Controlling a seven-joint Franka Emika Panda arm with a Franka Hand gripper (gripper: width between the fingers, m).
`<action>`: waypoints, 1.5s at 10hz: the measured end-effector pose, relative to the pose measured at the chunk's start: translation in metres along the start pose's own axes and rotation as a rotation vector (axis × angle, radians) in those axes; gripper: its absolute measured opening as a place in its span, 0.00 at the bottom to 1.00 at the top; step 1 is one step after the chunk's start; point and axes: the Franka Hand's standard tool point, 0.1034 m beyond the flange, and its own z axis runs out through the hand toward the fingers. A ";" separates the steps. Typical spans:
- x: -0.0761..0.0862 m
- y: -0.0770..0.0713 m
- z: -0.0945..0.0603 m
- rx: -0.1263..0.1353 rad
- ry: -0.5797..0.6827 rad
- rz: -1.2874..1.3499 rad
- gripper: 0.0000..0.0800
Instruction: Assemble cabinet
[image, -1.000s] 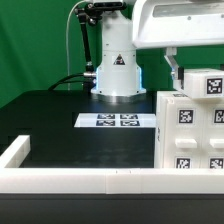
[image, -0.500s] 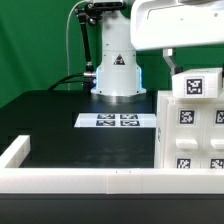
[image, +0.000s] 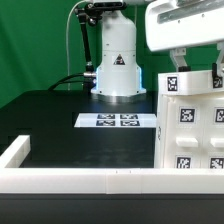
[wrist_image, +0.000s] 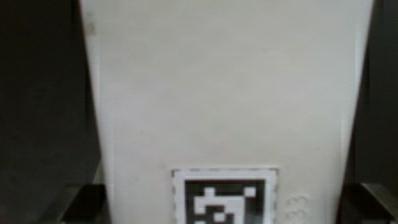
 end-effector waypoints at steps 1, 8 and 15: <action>0.000 0.001 0.000 0.003 -0.010 0.163 0.69; -0.003 0.002 0.001 -0.002 -0.047 0.811 0.69; -0.004 -0.007 -0.011 0.036 -0.101 0.750 1.00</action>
Offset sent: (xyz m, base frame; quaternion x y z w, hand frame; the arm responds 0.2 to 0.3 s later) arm 0.0000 0.0000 0.0000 0.0000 0.0000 0.1938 0.9810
